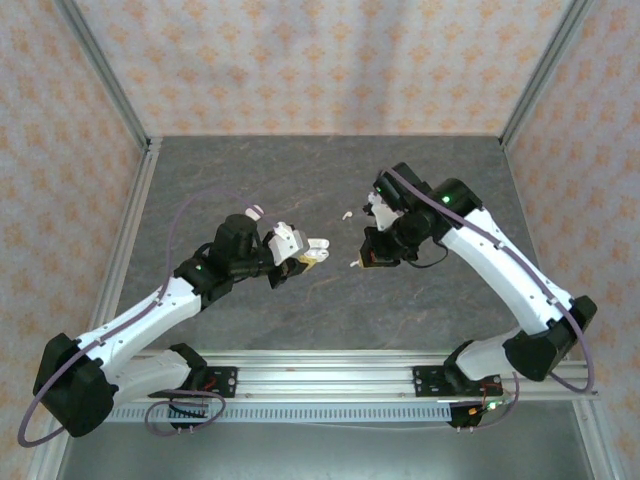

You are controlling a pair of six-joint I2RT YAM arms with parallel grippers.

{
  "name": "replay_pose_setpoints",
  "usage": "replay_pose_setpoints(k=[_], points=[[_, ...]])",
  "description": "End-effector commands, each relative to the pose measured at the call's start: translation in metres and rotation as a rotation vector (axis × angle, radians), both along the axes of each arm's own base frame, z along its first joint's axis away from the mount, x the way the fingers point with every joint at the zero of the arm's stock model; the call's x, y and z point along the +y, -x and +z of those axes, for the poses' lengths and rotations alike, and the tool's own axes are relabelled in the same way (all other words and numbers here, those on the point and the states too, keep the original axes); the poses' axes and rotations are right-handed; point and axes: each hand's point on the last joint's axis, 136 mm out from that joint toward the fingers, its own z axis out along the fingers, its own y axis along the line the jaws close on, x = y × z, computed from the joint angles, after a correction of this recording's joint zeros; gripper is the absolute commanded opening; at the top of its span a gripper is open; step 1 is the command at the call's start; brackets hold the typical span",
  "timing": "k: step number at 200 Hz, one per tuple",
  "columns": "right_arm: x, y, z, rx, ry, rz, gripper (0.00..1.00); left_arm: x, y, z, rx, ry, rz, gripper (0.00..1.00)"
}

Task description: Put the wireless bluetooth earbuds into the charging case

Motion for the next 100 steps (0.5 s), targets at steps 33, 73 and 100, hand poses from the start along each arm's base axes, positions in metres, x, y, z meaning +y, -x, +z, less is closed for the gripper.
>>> replay_pose_setpoints(k=[33,73,100], points=[[0.046,-0.006,0.027,-0.041,-0.104,0.069,0.00,-0.010,-0.002,0.027,-0.099,0.041,-0.026,0.00],[0.046,-0.007,0.016,-0.030,-0.092,0.057,0.00,-0.009,0.000,0.030,-0.106,0.047,-0.032,0.00],[0.048,-0.015,0.013,-0.055,-0.084,0.039,0.00,-0.008,0.002,0.031,-0.100,0.044,-0.033,0.00]])
